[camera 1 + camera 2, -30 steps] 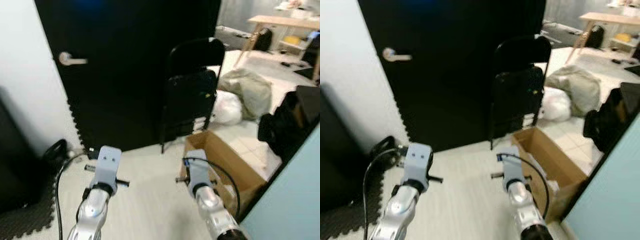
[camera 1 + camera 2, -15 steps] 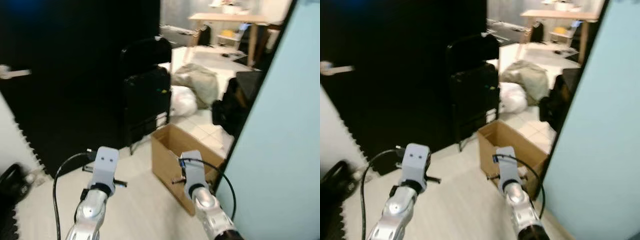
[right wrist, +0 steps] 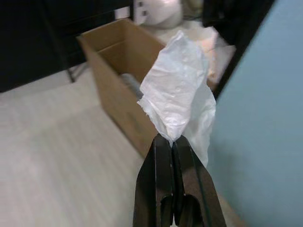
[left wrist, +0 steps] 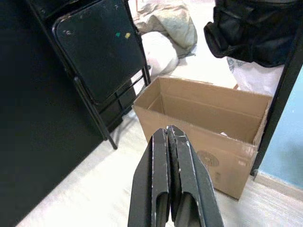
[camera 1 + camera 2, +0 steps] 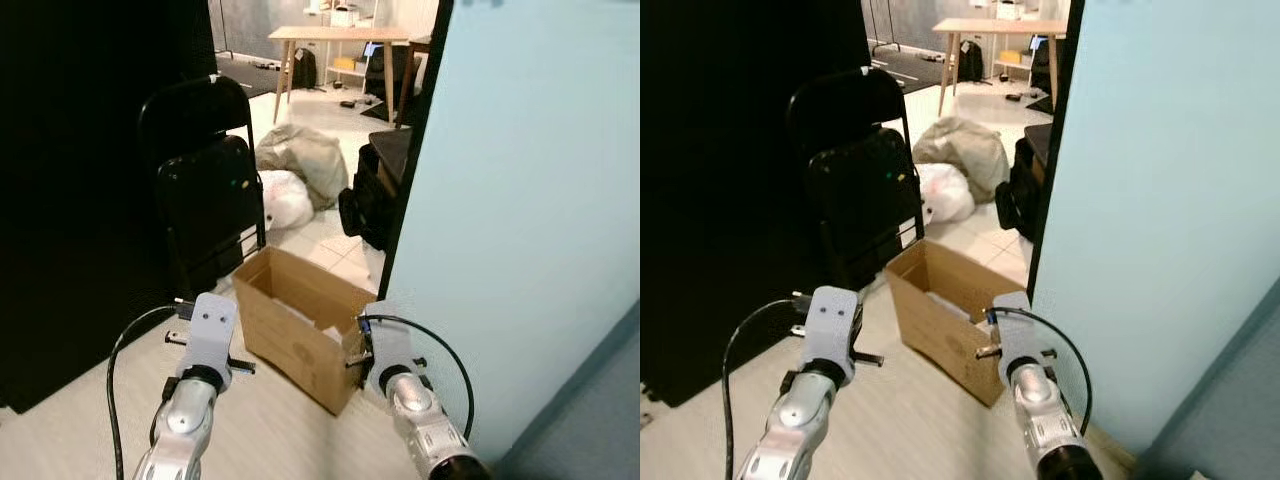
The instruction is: Clean up the room
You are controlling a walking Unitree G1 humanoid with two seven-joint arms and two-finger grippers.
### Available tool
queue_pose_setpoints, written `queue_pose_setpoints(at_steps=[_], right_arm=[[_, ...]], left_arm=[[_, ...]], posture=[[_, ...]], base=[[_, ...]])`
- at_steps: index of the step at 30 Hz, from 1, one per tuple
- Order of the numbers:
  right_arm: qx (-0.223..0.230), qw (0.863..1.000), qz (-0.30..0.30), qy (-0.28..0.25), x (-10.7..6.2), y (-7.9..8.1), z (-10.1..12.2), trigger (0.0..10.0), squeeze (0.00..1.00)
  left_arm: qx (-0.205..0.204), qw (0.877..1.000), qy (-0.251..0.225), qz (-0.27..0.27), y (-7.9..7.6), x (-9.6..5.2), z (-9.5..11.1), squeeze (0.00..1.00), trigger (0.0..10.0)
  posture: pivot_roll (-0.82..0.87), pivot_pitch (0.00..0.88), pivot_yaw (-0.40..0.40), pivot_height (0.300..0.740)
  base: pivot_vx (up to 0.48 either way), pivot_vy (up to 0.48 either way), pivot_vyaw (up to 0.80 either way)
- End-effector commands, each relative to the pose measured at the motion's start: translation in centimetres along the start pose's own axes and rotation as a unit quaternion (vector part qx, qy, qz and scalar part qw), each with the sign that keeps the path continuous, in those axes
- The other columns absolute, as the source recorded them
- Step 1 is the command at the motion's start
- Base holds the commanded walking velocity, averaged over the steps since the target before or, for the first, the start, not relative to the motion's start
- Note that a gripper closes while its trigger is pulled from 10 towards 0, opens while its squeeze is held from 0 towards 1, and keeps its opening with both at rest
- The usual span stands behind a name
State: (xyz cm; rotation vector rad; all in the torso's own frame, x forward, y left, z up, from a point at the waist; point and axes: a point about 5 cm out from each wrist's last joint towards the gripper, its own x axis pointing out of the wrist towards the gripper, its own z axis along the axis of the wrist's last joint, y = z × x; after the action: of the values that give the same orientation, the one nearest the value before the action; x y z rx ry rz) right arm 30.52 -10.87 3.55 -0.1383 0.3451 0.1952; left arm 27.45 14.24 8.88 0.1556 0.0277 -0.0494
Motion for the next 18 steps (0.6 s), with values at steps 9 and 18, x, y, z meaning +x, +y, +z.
queue_pose_setpoints(at_steps=[9,18], right_arm=[[-0.009,0.999,0.038,0.011,-0.01,1.08,-0.34,10.0,0.0],[-0.015,0.999,0.042,0.008,0.09,1.04,-0.16,10.0,0.0]], left_arm=[[-0.007,0.999,0.013,0.044,1.0,-0.12,-0.5,0.0,10.0],[-0.008,0.999,0.006,0.048,1.15,-0.11,-0.29,0.0,10.0]], posture=[[0.02,0.0,-0.002,0.74],[0.02,0.0,-0.003,0.74]], base=[[0.0,0.0,0.0],[0.14,0.0,0.0]])
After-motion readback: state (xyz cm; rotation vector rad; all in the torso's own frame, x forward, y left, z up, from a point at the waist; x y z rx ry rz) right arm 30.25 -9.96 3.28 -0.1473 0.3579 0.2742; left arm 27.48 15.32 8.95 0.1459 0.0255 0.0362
